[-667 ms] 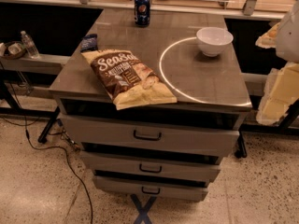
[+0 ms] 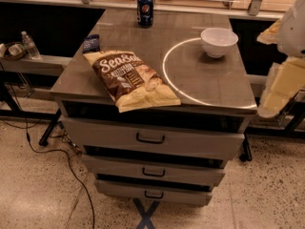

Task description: Move white bowl near brown chip bag

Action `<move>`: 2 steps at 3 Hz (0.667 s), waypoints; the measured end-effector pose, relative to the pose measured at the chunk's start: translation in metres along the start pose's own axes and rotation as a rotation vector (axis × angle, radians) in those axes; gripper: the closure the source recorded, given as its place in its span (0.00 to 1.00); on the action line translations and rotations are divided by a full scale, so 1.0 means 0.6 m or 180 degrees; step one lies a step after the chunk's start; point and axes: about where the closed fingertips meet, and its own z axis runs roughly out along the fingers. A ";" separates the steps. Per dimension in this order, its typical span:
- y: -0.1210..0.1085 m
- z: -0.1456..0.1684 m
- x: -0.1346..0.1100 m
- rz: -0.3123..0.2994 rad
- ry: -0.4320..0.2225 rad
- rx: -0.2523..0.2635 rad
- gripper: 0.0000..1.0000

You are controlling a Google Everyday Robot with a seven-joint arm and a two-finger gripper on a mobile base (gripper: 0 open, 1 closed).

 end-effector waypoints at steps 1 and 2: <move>-0.052 0.022 -0.010 -0.0056 -0.0107 0.0042 0.00; -0.128 0.042 -0.032 -0.0156 -0.0262 0.0260 0.00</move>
Offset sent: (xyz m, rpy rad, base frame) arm 0.1463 0.0055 0.0090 0.0784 -0.2281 0.0741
